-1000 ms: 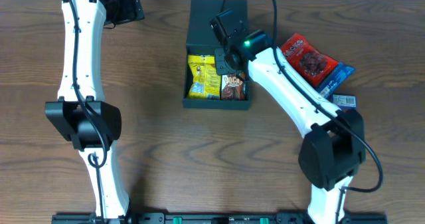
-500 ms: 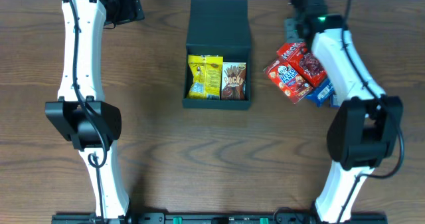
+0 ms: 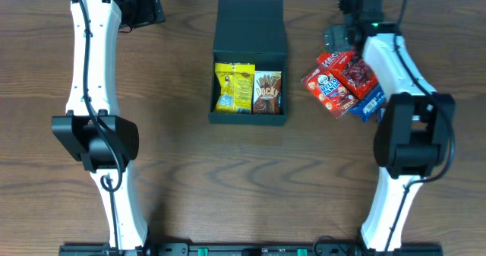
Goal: Pack container
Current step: 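Release the Pocky box and withdraw the right gripper to the snacks, then grasp the red Hello Panda bag with the right gripper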
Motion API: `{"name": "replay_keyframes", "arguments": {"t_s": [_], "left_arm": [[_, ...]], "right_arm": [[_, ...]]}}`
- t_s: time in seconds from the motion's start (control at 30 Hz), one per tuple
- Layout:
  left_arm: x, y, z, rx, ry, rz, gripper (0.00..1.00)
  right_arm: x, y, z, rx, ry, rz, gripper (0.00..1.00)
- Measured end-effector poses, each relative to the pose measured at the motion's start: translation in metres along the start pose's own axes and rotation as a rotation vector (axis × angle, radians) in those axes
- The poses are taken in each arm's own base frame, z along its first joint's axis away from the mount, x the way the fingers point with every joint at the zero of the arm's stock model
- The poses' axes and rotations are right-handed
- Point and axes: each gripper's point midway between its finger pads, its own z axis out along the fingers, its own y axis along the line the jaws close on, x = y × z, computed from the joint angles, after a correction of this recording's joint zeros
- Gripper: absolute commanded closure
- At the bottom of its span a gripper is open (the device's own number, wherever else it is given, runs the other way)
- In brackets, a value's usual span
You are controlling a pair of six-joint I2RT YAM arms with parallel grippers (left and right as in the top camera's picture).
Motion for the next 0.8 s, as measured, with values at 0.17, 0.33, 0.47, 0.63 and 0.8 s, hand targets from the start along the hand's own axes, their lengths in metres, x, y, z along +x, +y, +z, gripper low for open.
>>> {"name": "replay_keyframes", "arguments": {"t_s": [0.17, 0.33, 0.47, 0.63, 0.8], "left_arm": [[0.002, 0.000, 0.000, -0.002, 0.007, 0.000, 0.05], [0.002, 0.001, 0.000, -0.002, 0.009, 0.000, 0.05], [0.005, 0.001, 0.000, -0.005, 0.022, 0.000, 0.05], [0.006, 0.001, 0.000, -0.006, 0.024, 0.000, 0.05], [0.006, 0.001, 0.000, -0.006, 0.024, 0.000, 0.05]], "right_arm": [[0.023, 0.017, 0.026, 0.029, 0.073, -0.053, 0.01], [0.035, 0.012, 0.036, 0.056, 0.107, -0.055, 0.01], [0.042, 0.004, 0.038, 0.069, 0.132, -0.048, 0.01], [0.053, -0.001, 0.039, 0.066, 0.173, -0.046, 0.14], [0.061, 0.004, 0.036, 0.042, 0.211, -0.054, 0.34]]}}
